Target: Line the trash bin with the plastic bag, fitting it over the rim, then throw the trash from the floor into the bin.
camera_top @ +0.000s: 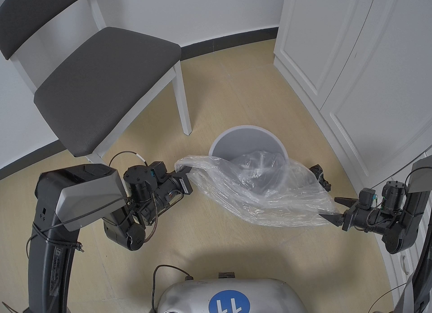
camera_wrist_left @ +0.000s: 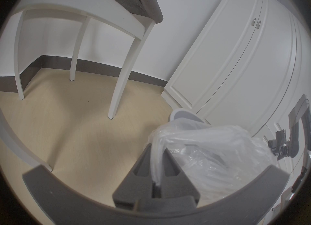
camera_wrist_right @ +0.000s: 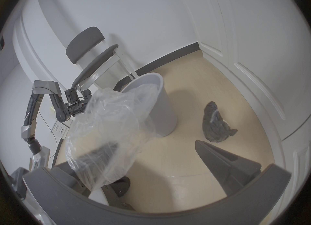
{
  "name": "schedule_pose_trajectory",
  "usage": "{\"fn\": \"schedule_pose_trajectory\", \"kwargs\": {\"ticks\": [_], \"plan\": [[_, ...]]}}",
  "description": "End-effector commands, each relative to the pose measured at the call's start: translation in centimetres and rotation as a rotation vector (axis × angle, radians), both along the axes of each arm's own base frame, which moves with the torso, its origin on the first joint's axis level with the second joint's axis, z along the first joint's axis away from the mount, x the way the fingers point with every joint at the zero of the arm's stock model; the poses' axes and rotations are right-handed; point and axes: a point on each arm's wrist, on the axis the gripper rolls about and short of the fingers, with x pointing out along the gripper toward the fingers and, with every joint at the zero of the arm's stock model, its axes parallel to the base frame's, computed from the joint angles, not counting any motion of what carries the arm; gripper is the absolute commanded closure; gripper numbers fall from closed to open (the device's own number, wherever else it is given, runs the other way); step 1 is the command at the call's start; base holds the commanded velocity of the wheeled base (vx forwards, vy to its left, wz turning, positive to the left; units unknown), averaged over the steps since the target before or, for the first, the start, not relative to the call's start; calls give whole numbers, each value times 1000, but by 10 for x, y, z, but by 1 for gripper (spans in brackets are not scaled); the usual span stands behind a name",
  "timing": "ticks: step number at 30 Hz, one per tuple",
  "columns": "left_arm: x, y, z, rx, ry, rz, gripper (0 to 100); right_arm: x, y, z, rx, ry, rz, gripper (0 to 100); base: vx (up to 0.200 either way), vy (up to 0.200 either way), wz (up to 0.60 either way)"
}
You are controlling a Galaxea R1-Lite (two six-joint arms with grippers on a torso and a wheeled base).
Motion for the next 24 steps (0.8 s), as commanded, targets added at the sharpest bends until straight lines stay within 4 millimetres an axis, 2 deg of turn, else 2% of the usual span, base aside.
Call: {"fn": "schedule_pose_trajectory", "kwargs": {"ticks": [1, 8, 24], "plan": [[4, 5, -5, -3, 8, 10, 100, 1, -14, -17, -15, 25, -17, 0, 0, 0, 0], [13, 14, -15, -4, 17, 33, 100, 0, -14, -19, -30, 21, -9, 0, 0, 0, 0], [19, 24, -11, -7, 20, 59, 100, -1, -22, -17, -22, 10, -11, 0, 0, 0, 0]]}}
